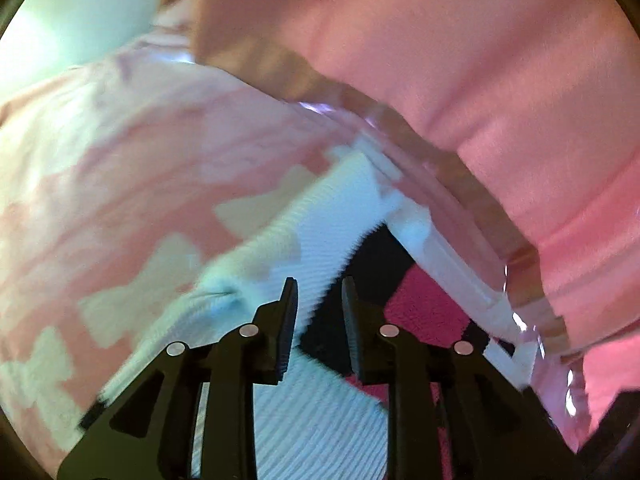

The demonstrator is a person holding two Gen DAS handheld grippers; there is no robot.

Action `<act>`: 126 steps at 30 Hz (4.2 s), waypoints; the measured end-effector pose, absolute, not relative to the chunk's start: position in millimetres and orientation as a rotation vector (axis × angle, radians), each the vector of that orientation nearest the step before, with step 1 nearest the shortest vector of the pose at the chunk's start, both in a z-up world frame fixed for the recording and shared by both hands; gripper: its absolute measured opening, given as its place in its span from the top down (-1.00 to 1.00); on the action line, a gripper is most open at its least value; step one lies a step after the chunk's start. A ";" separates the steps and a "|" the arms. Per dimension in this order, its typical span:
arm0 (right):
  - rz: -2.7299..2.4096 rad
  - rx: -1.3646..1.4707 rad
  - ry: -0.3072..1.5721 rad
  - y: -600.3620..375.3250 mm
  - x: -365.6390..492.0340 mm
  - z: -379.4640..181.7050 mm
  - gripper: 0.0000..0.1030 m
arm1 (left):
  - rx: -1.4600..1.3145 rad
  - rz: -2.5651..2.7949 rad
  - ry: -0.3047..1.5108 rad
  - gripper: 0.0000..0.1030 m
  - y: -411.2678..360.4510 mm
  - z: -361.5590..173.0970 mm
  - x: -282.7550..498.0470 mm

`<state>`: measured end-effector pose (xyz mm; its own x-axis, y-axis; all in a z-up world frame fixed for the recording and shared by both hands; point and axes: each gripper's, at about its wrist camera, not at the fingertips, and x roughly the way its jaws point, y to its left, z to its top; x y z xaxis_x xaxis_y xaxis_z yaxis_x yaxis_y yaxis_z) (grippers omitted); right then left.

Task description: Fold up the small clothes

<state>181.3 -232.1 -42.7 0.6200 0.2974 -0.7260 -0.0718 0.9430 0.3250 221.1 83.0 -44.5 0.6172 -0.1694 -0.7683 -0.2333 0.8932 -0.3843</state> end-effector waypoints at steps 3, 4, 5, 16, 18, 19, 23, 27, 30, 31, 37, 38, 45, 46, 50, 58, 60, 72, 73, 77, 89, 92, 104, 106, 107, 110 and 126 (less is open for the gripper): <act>0.277 0.313 0.967 -207.7 219.6 -77.4 0.96 | -0.410 0.099 0.981 0.58 77.2 -75.4 244.7; 0.246 0.299 0.994 -208.7 231.6 -89.1 0.96 | -0.404 0.109 0.982 0.58 77.8 -82.8 247.6; 0.216 0.284 0.994 -212.1 241.1 -95.2 1.00 | -0.395 0.110 0.962 0.58 79.0 -83.5 248.6; 0.005 0.192 0.992 -299.6 198.3 -91.6 1.00 | -0.352 0.148 0.966 0.58 69.6 -75.9 252.2; -0.095 0.175 0.980 -320.4 179.1 -78.9 1.00 | -0.348 0.144 0.968 0.57 67.3 -74.0 247.6; -0.104 0.187 0.968 -328.3 168.6 -70.7 1.00 | -0.348 0.140 0.969 0.57 66.7 -72.8 245.7; 0.037 0.200 1.054 -318.8 144.6 -73.3 1.00 | -0.341 0.128 0.973 0.49 66.9 -71.3 239.1; -0.055 0.169 1.071 -339.7 130.5 -82.5 1.00 | -0.310 0.115 0.977 0.49 67.2 -72.1 233.1; -0.104 0.195 1.016 -340.5 101.9 -53.1 0.74 | -0.300 0.089 0.970 0.45 71.7 -63.5 213.9; -0.110 0.204 1.003 -338.9 88.9 -47.5 0.70 | -0.298 0.089 0.973 0.38 73.9 -61.1 206.5; -0.100 0.386 1.026 -328.4 -18.6 -48.4 0.27 | -0.342 0.042 0.955 -0.09 113.7 -54.3 136.8; -0.071 0.457 1.033 -325.7 -43.8 -53.8 0.19 | -0.332 0.045 0.958 -0.12 118.4 -57.7 126.0; 0.010 0.470 1.096 -279.0 -127.3 -74.3 -0.10 | -0.394 0.024 1.040 -0.39 160.8 -95.6 34.9; 0.036 0.483 1.120 -272.3 -135.3 -81.2 -0.10 | -0.405 0.027 1.048 -0.43 164.3 -99.3 27.2; 0.081 0.493 1.097 -259.8 -152.1 -83.8 -0.13 | -0.412 0.000 1.034 -0.56 165.7 -106.6 0.7; 0.059 0.556 1.003 -277.0 -145.3 -75.9 0.88 | -0.384 -0.113 1.033 0.80 149.6 -95.0 -4.5; 0.023 0.527 0.928 -292.5 -161.7 -46.1 0.89 | -0.379 -0.153 0.990 0.81 143.9 -77.4 -19.9; -0.094 0.449 1.048 -307.4 -225.9 -39.9 0.88 | -0.287 -0.219 1.111 0.92 110.4 -99.3 -110.7; -0.089 0.451 1.051 -305.7 -229.7 -39.7 0.88 | -0.283 -0.217 1.112 0.92 112.6 -98.9 -115.5; -0.073 0.431 1.092 -299.3 -258.8 -34.1 0.88 | -0.276 -0.272 1.113 0.93 120.2 -82.5 -141.9; 0.065 0.391 0.758 -331.5 -234.9 107.1 0.87 | -0.271 -0.448 0.799 0.93 117.6 66.9 -116.3; 0.064 0.406 0.684 -355.6 -154.5 115.9 0.86 | -0.246 -0.361 0.715 0.92 101.7 78.7 -47.6; -0.059 0.586 0.749 -429.9 43.4 8.7 -0.04 | -0.304 -0.027 0.895 0.63 53.6 -45.6 151.2; -0.053 0.564 0.763 -429.3 43.5 7.2 -0.06 | -0.295 -0.056 0.883 0.36 56.1 -37.2 145.8; -0.030 0.524 0.781 -424.4 45.1 6.7 -0.07 | -0.261 -0.057 0.844 0.07 55.5 -28.8 142.0; 0.018 0.410 0.844 -407.6 50.6 -2.4 -0.08 | -0.150 -0.067 0.754 -0.35 51.3 -12.0 130.3; 0.041 0.369 0.884 -379.2 76.3 -17.0 0.87 | -0.106 -0.192 0.898 0.74 19.1 -46.7 173.3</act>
<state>76.3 -379.2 -17.0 0.6377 0.1860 -0.7475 0.1161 0.9361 0.3319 173.3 19.1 -46.7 0.6075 -0.2105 -0.7659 0.1217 0.9775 -0.1722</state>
